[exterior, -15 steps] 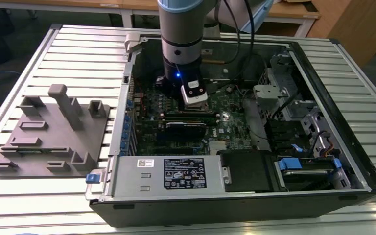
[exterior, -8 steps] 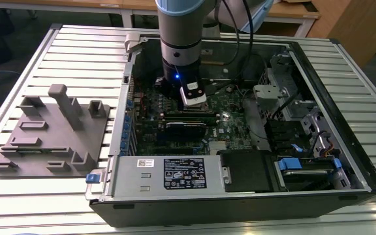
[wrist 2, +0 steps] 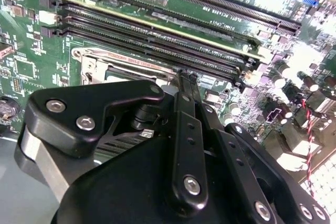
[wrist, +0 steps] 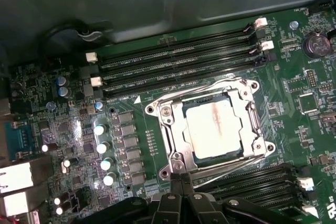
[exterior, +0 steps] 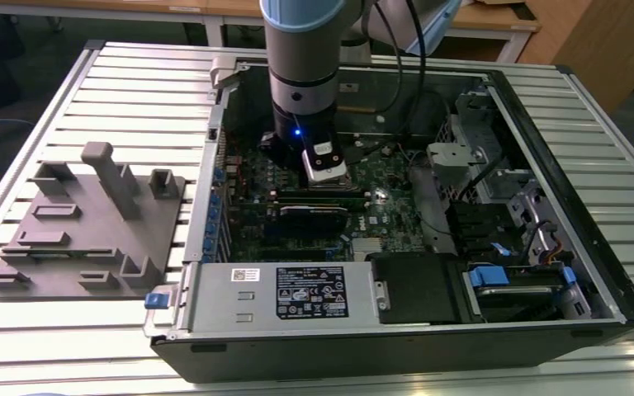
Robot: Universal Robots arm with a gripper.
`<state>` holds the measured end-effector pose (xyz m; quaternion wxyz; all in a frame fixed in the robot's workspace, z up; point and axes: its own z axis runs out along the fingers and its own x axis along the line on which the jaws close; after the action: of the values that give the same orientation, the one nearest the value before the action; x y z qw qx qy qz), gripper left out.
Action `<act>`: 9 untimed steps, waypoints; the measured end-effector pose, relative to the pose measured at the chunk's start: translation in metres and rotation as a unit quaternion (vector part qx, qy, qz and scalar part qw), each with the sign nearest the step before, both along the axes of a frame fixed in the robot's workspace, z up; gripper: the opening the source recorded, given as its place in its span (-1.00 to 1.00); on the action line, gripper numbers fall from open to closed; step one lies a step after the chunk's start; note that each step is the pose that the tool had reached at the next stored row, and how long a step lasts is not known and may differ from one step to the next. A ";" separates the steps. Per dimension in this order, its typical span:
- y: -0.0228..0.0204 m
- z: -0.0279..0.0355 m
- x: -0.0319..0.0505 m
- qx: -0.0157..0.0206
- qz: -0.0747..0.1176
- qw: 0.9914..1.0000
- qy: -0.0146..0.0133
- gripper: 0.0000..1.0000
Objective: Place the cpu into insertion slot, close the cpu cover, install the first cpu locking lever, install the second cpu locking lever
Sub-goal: 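Install the second cpu locking lever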
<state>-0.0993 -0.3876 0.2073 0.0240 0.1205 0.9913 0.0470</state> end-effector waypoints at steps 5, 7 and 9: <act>-0.0035 0.0001 0.0000 0.004 0.000 1.000 0.000 -0.80; -0.0050 0.0001 0.0000 0.007 0.000 1.000 0.000 -0.80; -0.0056 0.0002 -0.0003 0.010 0.000 1.000 0.000 -0.80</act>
<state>-0.0995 -0.3931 0.2075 0.0229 0.1207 0.9908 0.0570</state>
